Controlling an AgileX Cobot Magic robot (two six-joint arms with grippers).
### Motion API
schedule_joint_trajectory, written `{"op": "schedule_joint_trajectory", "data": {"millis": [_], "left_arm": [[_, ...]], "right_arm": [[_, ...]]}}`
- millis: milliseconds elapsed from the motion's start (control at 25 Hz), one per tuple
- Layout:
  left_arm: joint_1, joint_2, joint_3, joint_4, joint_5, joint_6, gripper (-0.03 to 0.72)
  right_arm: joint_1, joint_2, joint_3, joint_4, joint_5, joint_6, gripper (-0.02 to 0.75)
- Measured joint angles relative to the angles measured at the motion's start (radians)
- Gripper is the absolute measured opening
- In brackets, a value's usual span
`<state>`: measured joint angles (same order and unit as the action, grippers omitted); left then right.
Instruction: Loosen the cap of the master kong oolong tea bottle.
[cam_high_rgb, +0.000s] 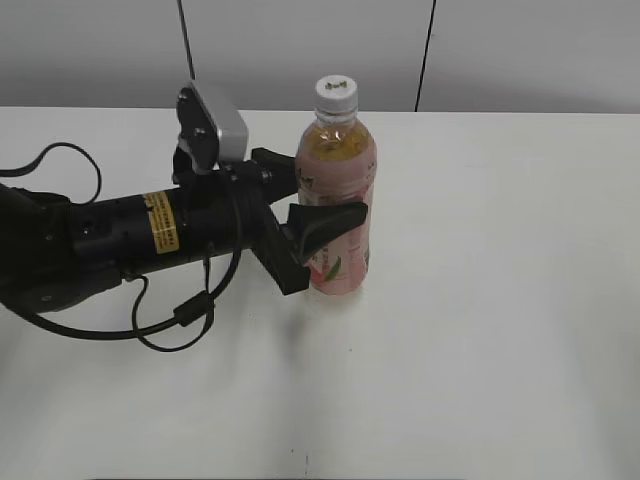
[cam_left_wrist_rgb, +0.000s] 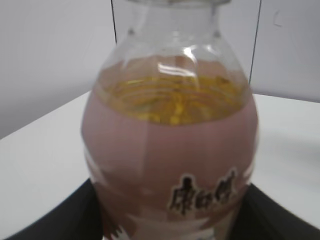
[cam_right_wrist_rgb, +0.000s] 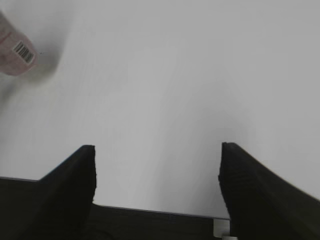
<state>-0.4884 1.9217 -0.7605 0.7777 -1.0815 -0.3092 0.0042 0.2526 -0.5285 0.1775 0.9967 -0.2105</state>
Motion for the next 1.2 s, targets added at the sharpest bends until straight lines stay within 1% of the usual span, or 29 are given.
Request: {"op": "schedule_joint_trajectory", "data": {"millis": [120,200,360,520,600,720,840,1000,1080,1160,1200], "left_arm": [[0.025,-0.007,0.038,-0.002,0.016,-0.002,0.398],[0.037,-0.007,0.085,0.0,0.038,0.007,0.398],[0.041,-0.001,0.127,0.006,0.046,0.039,0.398],[0.042,0.053,0.127,-0.005,-0.049,0.05,0.398],[0.042,0.078,0.127,-0.011,-0.091,0.054,0.398],[0.042,0.095,0.127,-0.013,-0.12,0.056,0.398],[0.042,0.097,0.127,-0.015,-0.125,0.056,0.398],[0.042,0.097,0.127,-0.015,-0.125,0.056,0.398],[0.042,0.097,0.127,-0.015,-0.127,0.056,0.398],[0.042,0.097,0.127,-0.015,-0.127,0.056,0.398],[0.042,0.097,0.127,-0.015,-0.127,0.056,0.398]], "right_arm": [[0.0,0.049,-0.002,0.088,-0.021,-0.07,0.578],[0.0,0.076,-0.005,0.149,-0.041,-0.121,0.578],[0.0,0.149,-0.007,0.285,-0.066,-0.23,0.578],[0.0,0.234,-0.017,0.418,-0.071,-0.343,0.578],[0.0,0.278,-0.049,0.446,-0.062,-0.378,0.567],[0.0,0.359,-0.149,0.456,-0.04,-0.403,0.537],[0.0,0.474,-0.27,0.464,-0.002,-0.409,0.524],[0.013,0.706,-0.434,0.462,0.086,-0.384,0.522],[0.057,0.813,-0.506,0.417,0.126,-0.331,0.522],[0.143,0.91,-0.573,0.342,0.147,-0.255,0.514],[0.207,0.96,-0.609,0.287,0.152,-0.21,0.509]]}}
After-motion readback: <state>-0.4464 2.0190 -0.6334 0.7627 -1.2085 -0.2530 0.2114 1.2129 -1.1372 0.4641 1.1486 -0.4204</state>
